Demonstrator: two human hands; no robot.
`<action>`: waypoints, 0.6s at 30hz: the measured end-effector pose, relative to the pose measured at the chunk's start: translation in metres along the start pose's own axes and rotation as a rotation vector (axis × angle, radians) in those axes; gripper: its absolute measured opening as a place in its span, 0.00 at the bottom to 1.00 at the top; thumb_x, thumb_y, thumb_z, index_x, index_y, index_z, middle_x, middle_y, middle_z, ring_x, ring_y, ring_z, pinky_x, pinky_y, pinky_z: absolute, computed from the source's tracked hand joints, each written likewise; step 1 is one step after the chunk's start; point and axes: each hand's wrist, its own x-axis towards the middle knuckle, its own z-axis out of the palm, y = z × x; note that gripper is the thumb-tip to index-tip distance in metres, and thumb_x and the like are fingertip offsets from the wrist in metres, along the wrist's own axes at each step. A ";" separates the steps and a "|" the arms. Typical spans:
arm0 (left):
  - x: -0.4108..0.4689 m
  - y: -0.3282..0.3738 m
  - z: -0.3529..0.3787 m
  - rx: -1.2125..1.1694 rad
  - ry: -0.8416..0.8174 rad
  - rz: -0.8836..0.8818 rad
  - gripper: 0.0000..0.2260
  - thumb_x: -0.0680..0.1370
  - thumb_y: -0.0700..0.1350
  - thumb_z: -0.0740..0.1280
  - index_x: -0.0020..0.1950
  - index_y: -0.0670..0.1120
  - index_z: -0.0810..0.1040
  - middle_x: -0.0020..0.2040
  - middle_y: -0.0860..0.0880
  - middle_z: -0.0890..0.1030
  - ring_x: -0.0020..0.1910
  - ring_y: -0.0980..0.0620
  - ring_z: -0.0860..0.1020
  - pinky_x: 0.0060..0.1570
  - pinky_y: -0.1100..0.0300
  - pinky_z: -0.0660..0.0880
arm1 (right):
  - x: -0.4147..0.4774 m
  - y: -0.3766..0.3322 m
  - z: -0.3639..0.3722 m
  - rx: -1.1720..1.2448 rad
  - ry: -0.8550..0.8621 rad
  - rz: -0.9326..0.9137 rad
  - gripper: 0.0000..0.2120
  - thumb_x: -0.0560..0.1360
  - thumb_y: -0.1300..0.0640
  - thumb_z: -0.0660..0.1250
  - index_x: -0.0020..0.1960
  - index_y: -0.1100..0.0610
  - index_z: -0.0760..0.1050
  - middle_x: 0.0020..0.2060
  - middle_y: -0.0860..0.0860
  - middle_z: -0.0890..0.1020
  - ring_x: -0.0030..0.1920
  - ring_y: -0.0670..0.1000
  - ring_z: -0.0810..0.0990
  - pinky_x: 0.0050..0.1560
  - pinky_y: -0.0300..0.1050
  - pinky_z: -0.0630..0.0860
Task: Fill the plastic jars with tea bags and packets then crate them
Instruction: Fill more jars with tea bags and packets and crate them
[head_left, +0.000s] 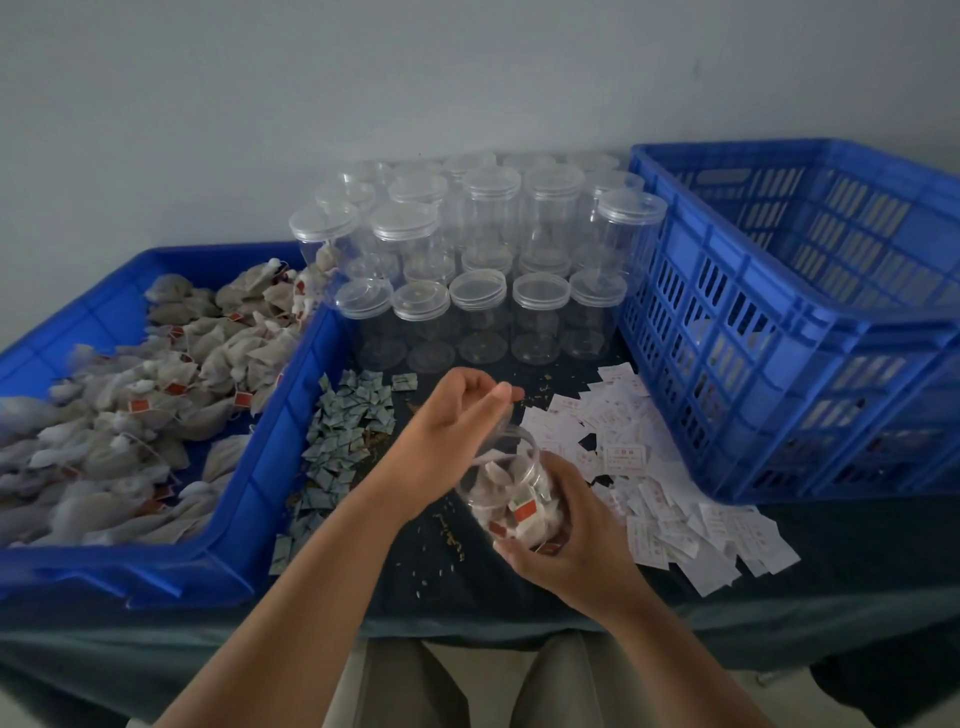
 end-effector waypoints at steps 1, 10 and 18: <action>-0.004 0.003 0.002 0.041 -0.001 0.033 0.25 0.78 0.69 0.61 0.65 0.54 0.77 0.63 0.64 0.82 0.62 0.64 0.80 0.63 0.56 0.76 | 0.001 0.001 0.000 0.007 0.004 0.002 0.34 0.71 0.48 0.83 0.72 0.43 0.71 0.56 0.44 0.85 0.52 0.48 0.87 0.47 0.37 0.83; -0.025 0.015 0.035 0.847 -0.087 0.181 0.31 0.75 0.75 0.60 0.73 0.61 0.69 0.71 0.63 0.71 0.72 0.59 0.67 0.69 0.50 0.71 | 0.002 0.005 -0.002 0.010 -0.036 0.110 0.36 0.69 0.47 0.83 0.73 0.38 0.71 0.51 0.41 0.86 0.49 0.46 0.86 0.43 0.39 0.82; -0.008 0.009 0.029 0.716 -0.223 0.436 0.14 0.75 0.68 0.70 0.45 0.59 0.81 0.53 0.64 0.80 0.59 0.60 0.77 0.59 0.51 0.78 | 0.005 0.010 -0.011 0.090 -0.116 0.148 0.32 0.70 0.45 0.83 0.70 0.41 0.73 0.52 0.45 0.87 0.52 0.49 0.87 0.47 0.44 0.85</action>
